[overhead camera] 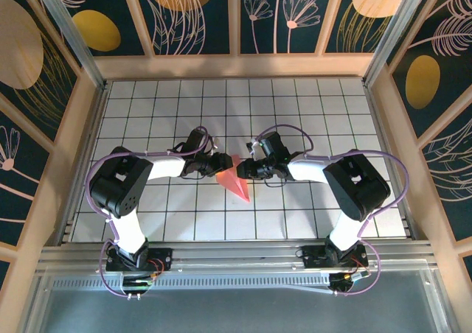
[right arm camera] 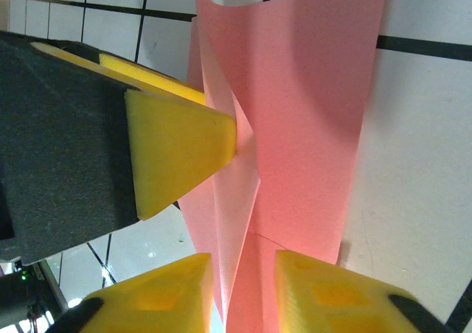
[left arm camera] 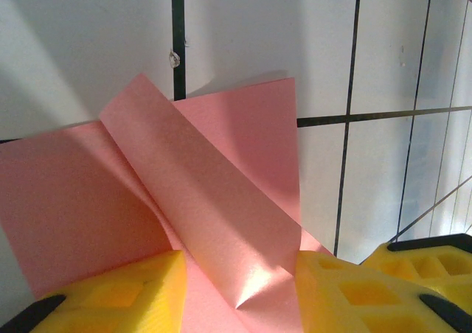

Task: Fold a paper plane with a square sheet of paper (fold left side to right side)
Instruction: Fourth fold the wing at the center of the table.

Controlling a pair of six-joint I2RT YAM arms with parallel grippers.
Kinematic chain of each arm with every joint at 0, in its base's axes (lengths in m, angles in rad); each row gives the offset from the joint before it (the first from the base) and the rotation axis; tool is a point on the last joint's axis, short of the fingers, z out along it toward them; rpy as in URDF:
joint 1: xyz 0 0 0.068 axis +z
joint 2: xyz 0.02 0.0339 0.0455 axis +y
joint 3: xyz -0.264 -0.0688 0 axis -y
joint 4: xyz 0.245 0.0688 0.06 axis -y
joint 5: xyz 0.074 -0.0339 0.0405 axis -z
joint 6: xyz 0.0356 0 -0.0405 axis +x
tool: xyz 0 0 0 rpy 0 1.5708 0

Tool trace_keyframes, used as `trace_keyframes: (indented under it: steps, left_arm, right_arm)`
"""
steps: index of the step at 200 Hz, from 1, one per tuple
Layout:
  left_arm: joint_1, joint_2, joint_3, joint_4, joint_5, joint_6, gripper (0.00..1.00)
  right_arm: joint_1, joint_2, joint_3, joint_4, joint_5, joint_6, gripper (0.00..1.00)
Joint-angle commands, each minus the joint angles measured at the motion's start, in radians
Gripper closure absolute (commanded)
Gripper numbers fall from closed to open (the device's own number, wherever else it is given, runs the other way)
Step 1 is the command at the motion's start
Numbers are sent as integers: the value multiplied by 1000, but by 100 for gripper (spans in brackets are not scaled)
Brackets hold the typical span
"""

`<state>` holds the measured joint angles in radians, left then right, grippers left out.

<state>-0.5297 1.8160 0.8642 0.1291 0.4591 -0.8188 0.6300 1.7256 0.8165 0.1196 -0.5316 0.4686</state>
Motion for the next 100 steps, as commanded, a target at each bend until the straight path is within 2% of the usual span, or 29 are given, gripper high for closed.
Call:
trace_keyframes:
  steps: [1,57,100]
  left_arm:
    - [0,19,-5,-48,-53,13,57]
    - [0,19,-5,-49,-54,14,57]
    - [0,14,-6,-49,-56,15,57]
  right_arm:
    - [-3,22,22,-4,-5,-10,78]
    - [-4,34,29,-7,-15,-12,100]
    - [-8,37,36,-33,25,-16,100]
